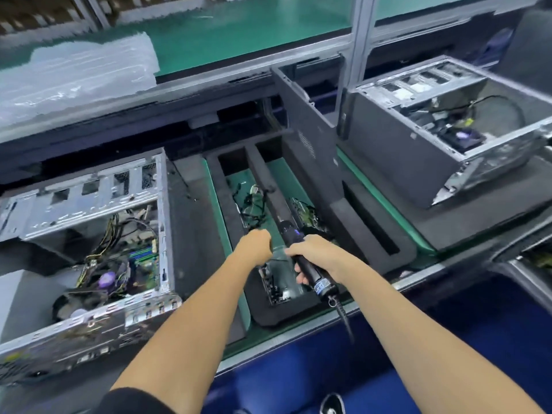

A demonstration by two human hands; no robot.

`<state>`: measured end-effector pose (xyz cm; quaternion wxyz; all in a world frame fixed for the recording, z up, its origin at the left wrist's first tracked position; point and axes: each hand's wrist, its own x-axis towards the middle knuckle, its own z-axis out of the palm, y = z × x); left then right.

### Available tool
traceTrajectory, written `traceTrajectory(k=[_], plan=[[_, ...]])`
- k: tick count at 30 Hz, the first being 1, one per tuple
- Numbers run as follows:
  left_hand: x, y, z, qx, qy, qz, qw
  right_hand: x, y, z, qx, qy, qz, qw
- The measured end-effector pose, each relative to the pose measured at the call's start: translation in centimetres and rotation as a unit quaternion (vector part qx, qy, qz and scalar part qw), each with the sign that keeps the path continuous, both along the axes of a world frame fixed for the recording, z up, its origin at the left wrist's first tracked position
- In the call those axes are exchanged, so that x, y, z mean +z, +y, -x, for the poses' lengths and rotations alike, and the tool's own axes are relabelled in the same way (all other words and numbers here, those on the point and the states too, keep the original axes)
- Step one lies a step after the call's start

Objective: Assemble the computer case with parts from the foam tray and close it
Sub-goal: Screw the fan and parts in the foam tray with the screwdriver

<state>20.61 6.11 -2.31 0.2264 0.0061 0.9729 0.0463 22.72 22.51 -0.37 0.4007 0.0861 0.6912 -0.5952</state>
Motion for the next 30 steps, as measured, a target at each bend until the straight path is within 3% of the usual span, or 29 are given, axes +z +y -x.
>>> traceTrajectory(k=[6,11,30], plan=[[-4.3,0.4,0.5,-0.09,0.024,0.147,0.985,-2.0,0.0,0.8,0.029,-0.01,0.002,1.0],[-7.5,0.9,1.3,-0.091,0.037,0.187,0.977,-2.7,0.1,1.1,0.044,-0.021,0.004,0.999],[-9.9,1.8,2.4,-0.014,0.038,0.119,0.992,-3.8,-0.4,2.1,0.037,-0.039,-0.001,0.999]])
